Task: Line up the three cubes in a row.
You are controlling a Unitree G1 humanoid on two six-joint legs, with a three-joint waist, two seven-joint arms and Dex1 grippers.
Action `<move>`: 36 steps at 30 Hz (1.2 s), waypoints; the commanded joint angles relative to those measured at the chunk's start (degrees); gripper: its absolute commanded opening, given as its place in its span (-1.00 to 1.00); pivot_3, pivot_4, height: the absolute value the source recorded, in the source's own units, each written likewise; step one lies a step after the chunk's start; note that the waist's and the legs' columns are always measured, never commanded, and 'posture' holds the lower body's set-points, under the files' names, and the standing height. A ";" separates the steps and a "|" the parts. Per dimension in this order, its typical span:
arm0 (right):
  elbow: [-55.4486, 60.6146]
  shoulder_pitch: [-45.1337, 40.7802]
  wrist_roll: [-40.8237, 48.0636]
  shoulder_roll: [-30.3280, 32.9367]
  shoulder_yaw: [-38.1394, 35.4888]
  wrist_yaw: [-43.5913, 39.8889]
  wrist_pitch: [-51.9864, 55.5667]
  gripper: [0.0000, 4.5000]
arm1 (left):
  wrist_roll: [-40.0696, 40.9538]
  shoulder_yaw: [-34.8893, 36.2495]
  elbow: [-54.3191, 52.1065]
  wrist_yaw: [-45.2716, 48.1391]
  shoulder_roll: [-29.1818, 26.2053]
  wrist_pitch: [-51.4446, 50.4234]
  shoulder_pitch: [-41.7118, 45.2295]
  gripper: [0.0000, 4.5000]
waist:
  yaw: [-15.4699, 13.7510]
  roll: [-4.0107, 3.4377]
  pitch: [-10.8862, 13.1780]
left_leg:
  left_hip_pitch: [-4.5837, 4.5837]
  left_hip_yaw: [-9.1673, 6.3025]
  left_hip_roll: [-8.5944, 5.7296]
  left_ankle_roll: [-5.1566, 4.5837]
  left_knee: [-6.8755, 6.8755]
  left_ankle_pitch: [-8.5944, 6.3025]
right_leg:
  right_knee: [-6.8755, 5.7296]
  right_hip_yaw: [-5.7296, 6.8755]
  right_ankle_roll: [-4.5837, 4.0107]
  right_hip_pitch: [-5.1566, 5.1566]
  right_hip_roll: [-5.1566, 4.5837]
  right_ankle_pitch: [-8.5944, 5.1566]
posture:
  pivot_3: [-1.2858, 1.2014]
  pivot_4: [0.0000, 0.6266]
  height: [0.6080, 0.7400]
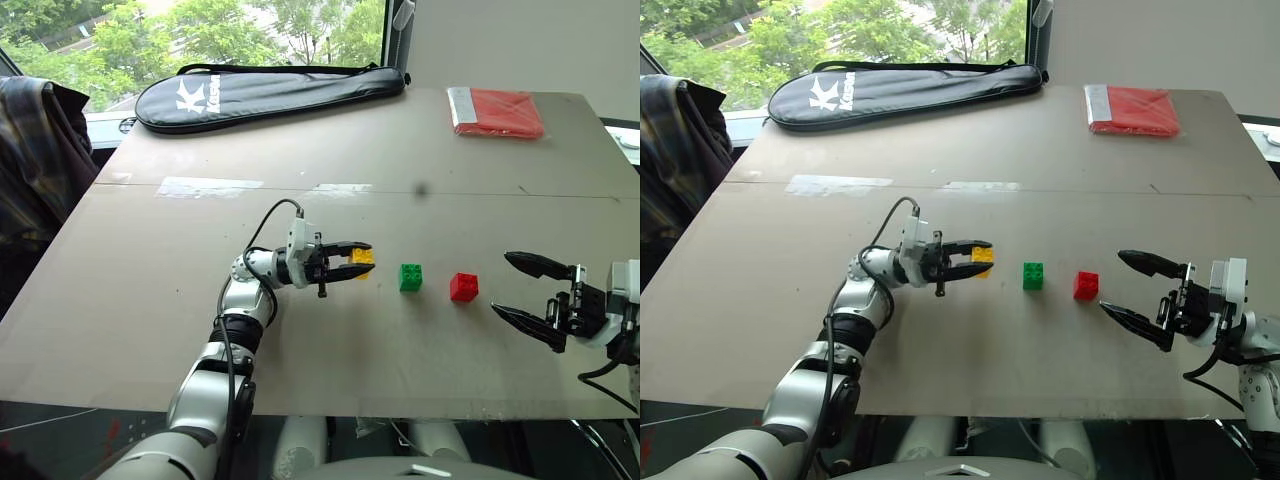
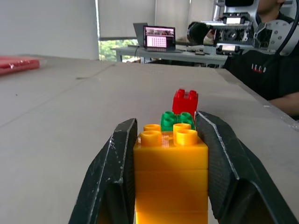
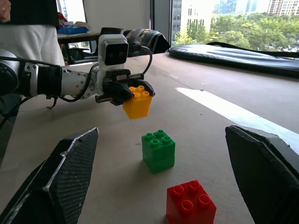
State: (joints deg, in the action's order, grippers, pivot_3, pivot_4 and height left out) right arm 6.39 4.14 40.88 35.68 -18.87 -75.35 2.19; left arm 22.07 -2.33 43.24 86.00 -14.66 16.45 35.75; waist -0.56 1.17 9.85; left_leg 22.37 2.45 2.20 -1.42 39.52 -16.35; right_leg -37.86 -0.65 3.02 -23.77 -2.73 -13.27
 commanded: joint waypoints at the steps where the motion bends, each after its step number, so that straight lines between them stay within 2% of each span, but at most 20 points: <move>1: 2.57 0.44 0.79 0.04 -1.40 0.54 -0.66 1.00 | -1.70 0.07 1.98 0.25 -0.08 1.45 1.46 -0.07 | -0.01 0.00 0.00 | 0.01 -0.01 0.00 0.00 0.00 0.00 | 0.00 0.01 0.00 0.00 0.00 0.00 | 0.03 -0.52 0.52; 2: 2.72 0.58 0.79 -0.02 -1.41 0.68 -0.69 1.00 | -2.42 -0.03 2.48 -0.44 -0.18 1.47 1.79 -0.07 | -0.03 0.00 0.00 | 0.02 -0.02 0.00 0.00 0.00 0.00 | 0.00 0.01 0.00 0.00 0.00 0.00 | 0.03 -0.52 0.52; 4: 2.90 0.80 0.79 -0.10 -1.41 0.91 -0.76 1.00 | -3.37 -0.24 2.84 -0.52 -0.34 1.65 2.20 0.26 | -0.08 0.00 0.00 | 0.03 -0.03 0.00 0.00 0.00 0.00 | 0.00 0.03 0.00 -0.01 0.00 0.00 | 0.03 -0.52 0.52; 7: 2.74 0.86 0.73 -0.21 -1.34 0.95 -0.90 1.00 | -5.56 -0.96 2.19 0.03 -1.30 3.98 1.69 0.90 | -0.05 0.00 0.00 | 0.03 -0.03 0.00 0.00 0.00 0.00 | 0.00 0.03 0.00 -0.01 0.00 0.00 | 0.03 -0.52 0.52; 8: 2.66 0.82 0.70 -0.23 -1.30 0.93 -0.93 1.00 | -5.83 -0.96 1.98 0.21 -1.50 4.65 1.52 0.95 | -0.05 0.00 0.00 | 0.03 -0.04 0.00 0.00 0.00 0.00 | 0.00 0.03 0.00 -0.01 0.00 0.00 | 0.03 -0.52 0.52; 14: 2.00 0.29 0.66 -0.34 -1.00 0.68 -0.95 1.00 | -5.62 -0.24 -1.45 -0.16 -3.41 2.89 0.72 0.95 | -0.09 0.00 0.00 | 0.04 -0.07 0.01 0.00 0.00 0.00 | 0.00 0.07 0.00 -0.01 -0.01 0.00 | 0.03 -0.52 0.52; 28: 1.46 -0.86 0.57 -0.20 -0.08 0.35 -0.26 1.00 | -2.32 -0.46 -20.41 1.05 -13.64 -13.63 -3.86 0.95 | -0.11 0.00 0.00 | 0.06 -0.09 0.03 0.01 0.00 0.00 | -0.01 0.10 -0.01 -0.02 -0.01 0.00 | 0.03 -0.52 0.52; 32: 1.91 0.39 0.32 0.05 -0.42 0.77 0.13 1.00 | -1.03 1.80 -31.22 -1.66 -19.13 -19.71 -9.21 0.95 | 0.08 0.00 0.01 | 0.09 -0.12 0.05 0.01 0.00 0.00 | 0.00 0.12 -0.01 -0.04 -0.01 -0.01 | 0.03 -0.52 0.52; 36: 1.86 1.18 0.17 -0.16 -0.49 0.78 -0.32 1.00 | 0.17 3.12 -38.74 -5.70 -21.63 -23.26 -14.01 0.95 | 0.07 -0.03 0.02 | 0.05 -0.34 0.10 0.01 -0.05 0.00 | 0.00 0.08 -0.02 -0.06 -0.01 -0.02 | 0.03 -0.52 0.52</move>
State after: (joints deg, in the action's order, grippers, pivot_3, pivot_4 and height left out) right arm 6.78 5.43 40.59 35.30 -18.40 -74.64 2.30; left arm 20.53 -0.32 8.65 81.79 -35.80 -5.50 22.16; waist -0.49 1.14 9.86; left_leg 22.42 2.10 2.30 -1.41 39.47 -16.35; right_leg -37.87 -0.57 3.01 -23.83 -2.75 -13.29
